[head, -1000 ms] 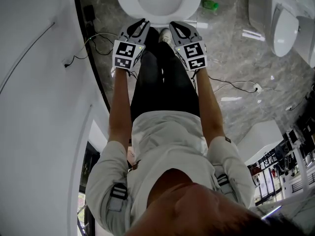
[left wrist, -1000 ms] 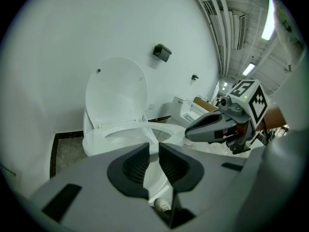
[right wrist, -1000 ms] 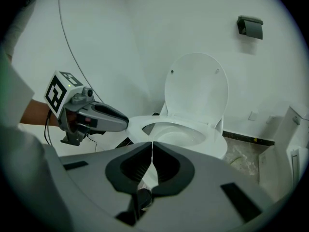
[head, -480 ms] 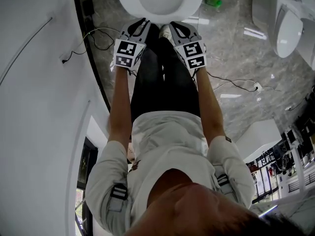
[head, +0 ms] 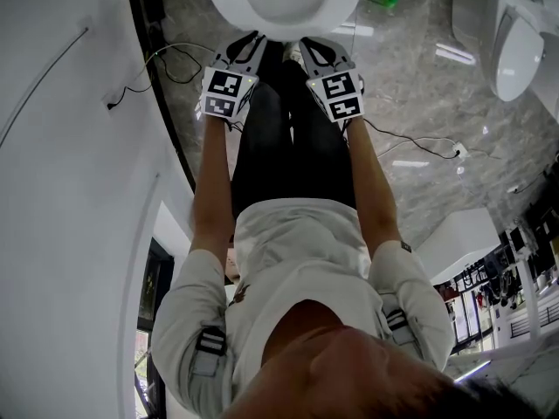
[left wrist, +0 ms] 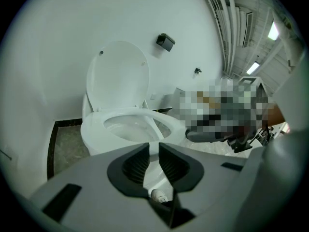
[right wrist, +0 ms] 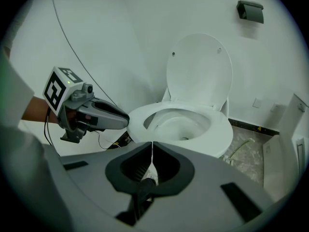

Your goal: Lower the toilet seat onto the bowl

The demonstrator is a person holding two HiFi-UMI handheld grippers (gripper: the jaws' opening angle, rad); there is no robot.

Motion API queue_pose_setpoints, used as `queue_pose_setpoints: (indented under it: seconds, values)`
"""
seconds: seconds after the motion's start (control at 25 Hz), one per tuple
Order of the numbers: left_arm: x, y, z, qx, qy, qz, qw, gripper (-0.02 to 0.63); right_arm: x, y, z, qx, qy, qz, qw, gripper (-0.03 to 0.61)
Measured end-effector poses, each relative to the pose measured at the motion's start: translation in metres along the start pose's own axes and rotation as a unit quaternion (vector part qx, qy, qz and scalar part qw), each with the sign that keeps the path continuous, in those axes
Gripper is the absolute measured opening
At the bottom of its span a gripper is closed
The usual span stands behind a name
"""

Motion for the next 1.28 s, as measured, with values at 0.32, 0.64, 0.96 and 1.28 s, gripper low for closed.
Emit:
queue_pose_setpoints:
  seconds: [0.32, 0.64, 0.96, 1.28]
  values:
    - [0.004, -0.017, 0.008, 0.015, -0.002, -0.007, 0.9999, 0.075, 0.003, -0.016, 0.012, 0.018, 0.002, 0.003, 1.000, 0.025]
    - [0.008, -0.034, 0.017, 0.039, -0.004, -0.003, 0.9992, 0.075, 0.005, -0.031, 0.025, 0.038, 0.005, 0.002, 0.999, 0.025]
    - [0.013, -0.053, 0.026, 0.051, -0.007, -0.009, 0.9986, 0.075, 0.008, -0.043, 0.037, 0.060, 0.011, -0.005, 0.998, 0.025]
    - [0.020, -0.067, 0.037, 0.057, -0.014, -0.009, 0.9983, 0.075, 0.009, -0.058, 0.054, 0.077, 0.008, -0.003, 0.997, 0.025]
Point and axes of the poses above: the fingertips, and each gripper's own axes: z forward along the fingers, x to its left, y out of its top, the point moved 7 cm from there along -z, backward along the fingers, and after that the axes turned 8 degrees about -y, right-handed, at the moved point
